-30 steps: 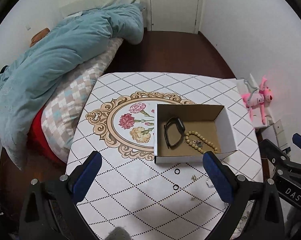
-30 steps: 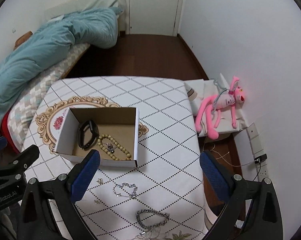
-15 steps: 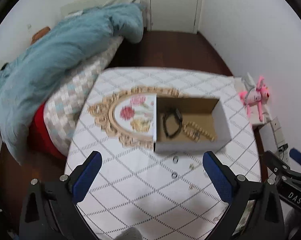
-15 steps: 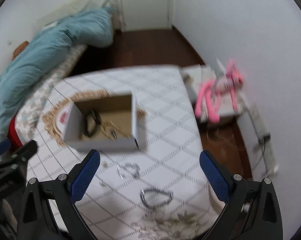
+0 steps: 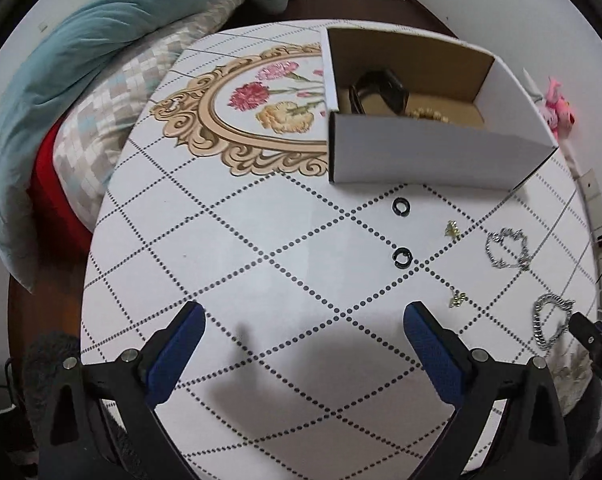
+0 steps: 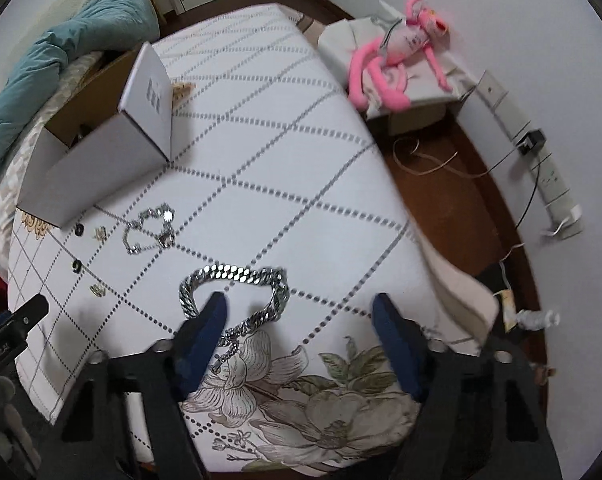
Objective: Organize jewelry
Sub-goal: 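Grasp the thick silver chain bracelet with the right tool while the left tool grasps a black ring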
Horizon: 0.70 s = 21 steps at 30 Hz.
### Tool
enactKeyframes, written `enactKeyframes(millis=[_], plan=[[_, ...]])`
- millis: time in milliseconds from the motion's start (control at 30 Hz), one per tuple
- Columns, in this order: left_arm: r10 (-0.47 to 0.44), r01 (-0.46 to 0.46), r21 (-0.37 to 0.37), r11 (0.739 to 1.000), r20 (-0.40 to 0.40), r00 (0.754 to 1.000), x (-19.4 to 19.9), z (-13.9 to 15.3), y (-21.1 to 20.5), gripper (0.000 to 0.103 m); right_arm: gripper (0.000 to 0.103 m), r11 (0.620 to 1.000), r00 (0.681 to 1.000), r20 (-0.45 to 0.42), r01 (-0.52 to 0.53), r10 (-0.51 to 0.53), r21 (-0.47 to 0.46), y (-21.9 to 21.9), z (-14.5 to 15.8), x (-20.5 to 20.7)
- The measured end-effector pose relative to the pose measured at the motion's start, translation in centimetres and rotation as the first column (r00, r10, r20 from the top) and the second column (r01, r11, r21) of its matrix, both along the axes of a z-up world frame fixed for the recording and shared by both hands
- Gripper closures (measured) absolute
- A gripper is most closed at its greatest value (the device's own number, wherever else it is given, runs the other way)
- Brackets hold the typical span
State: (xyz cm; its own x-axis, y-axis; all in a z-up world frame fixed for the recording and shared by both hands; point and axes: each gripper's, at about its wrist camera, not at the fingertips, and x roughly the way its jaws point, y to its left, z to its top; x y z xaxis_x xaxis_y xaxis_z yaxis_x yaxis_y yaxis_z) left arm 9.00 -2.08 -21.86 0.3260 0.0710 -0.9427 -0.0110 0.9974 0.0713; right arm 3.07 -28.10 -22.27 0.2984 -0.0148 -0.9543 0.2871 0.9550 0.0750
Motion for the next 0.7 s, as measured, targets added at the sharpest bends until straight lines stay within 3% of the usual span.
enactKeyframes(millis=[33, 67, 100, 167, 233, 400, 567, 633, 700], plan=[[-0.001, 0.001, 0.0, 1.0, -0.003, 1.0, 0.1, -0.2, -0.1, 0.002, 0.045, 1.0, 1.0, -0.007, 0.003, -0.003, 0.012, 0.1, -0.6, 0.0], [-0.002, 0.002, -0.001, 1.0, -0.006, 1.0, 0.2, -0.3, -0.1, 0.002, 0.046, 1.0, 1.0, 0.003, 0.009, -0.009, 0.009, 0.2, -0.9, -0.2], [-0.004, 0.004, -0.001, 1.0, -0.008, 1.0, 0.3, -0.4, -0.2, 0.002, 0.059, 1.0, 1.0, 0.028, 0.012, -0.012, 0.0, 0.4, -0.8, -0.4], [-0.008, 0.008, 0.0, 1.0, -0.01, 1.0, 0.4, -0.6, -0.3, 0.002, 0.067, 0.999, 0.999, 0.045, 0.023, -0.022, -0.022, 0.8, -0.8, -0.5], [-0.012, 0.012, -0.003, 1.0, -0.008, 1.0, 0.7, -0.7, -0.4, 0.002, 0.095, 0.999, 0.998, 0.057, 0.029, -0.027, -0.038, 1.1, -0.9, -0.3], [-0.033, 0.033, -0.01, 0.999, -0.004, 0.999, 1.5, -1.1, -1.1, 0.003, 0.096, 0.999, 0.996, 0.076, 0.038, -0.036, -0.02, 1.0, -1.1, 0.1], [-0.072, 0.072, -0.001, 0.997, -0.005, 0.997, 2.1, -1.5, -2.4, 0.028, 0.096, 0.999, 0.997, 0.067, 0.033, -0.033, -0.009, 0.8, -1.1, 0.5], [-0.092, 0.092, 0.005, 0.996, -0.007, 0.996, 2.2, -1.8, -3.0, 0.044, 0.096, 0.999, 0.997, 0.063, 0.034, -0.034, -0.003, 0.6, -1.1, 0.6], [-0.111, 0.111, 0.005, 0.994, 0.003, 0.994, 2.1, -1.8, -3.4, 0.052, 0.096, 0.999, 0.998, 0.06, 0.034, -0.034, -0.002, 0.6, -1.1, 0.7]])
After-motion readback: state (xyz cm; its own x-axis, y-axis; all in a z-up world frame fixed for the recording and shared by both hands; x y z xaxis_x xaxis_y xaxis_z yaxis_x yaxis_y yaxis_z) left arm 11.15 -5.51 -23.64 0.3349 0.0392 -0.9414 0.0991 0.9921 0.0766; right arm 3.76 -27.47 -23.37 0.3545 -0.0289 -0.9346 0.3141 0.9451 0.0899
